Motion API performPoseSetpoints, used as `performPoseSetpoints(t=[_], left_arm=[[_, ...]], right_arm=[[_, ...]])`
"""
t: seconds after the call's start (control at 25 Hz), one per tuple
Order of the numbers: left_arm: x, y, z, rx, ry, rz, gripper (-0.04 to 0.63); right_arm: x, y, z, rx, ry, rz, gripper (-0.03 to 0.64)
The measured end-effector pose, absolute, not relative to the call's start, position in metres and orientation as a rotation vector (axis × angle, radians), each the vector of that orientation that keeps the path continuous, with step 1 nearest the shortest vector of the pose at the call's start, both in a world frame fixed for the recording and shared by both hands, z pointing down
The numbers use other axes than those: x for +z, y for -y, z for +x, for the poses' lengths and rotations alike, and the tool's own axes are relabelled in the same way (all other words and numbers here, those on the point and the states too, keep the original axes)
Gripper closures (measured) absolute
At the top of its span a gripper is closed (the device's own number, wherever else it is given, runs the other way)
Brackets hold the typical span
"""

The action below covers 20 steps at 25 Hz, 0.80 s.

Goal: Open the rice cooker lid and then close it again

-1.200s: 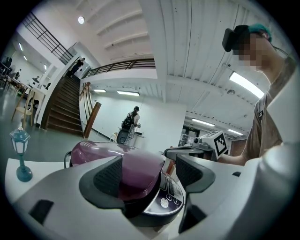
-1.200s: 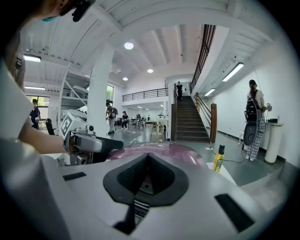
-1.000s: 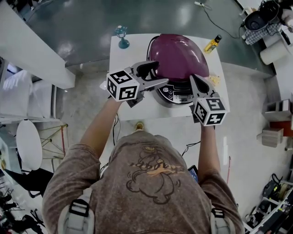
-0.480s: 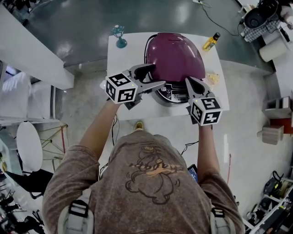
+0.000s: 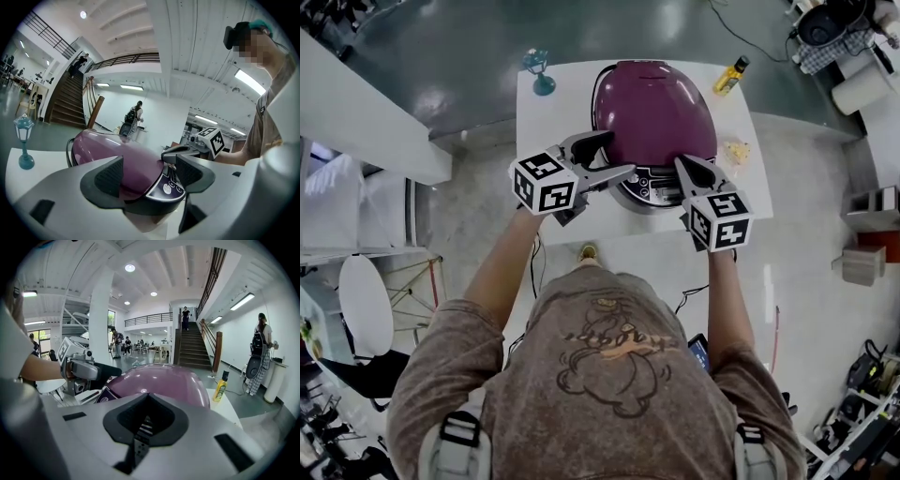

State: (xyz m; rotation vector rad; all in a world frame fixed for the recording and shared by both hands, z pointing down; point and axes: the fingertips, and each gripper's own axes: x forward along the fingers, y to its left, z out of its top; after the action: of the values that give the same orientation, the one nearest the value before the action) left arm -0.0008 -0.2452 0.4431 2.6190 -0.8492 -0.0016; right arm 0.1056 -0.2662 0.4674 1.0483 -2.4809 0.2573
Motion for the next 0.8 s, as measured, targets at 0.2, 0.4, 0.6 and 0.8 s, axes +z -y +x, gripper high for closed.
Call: performPoseSetpoints(t=[0.2,0.4,0.6,0.8], left_arm=[[0.446,0.246,-0.001,0.004,0.866,2.604,0.238],[0.448,0.247,0.002,0.023,0.872,2.595,0.238],[0.448,0.247,0.002,0.034,0.908,2.588,0.238],[0.451,0.248,0.003,0.039,0.933,2.576,0.238]], right_arm=[[0.473,0.267,0.106,0.319,2.487,1.001,0.614],[0.475,0.267,0.106,0.322,2.468,0.981,0.615],[0.476,0.266,0.105,0.358,2.46,0.949,0.615],[0.479,0.265,0.104,0.325,2.439,0.92,0.615]])
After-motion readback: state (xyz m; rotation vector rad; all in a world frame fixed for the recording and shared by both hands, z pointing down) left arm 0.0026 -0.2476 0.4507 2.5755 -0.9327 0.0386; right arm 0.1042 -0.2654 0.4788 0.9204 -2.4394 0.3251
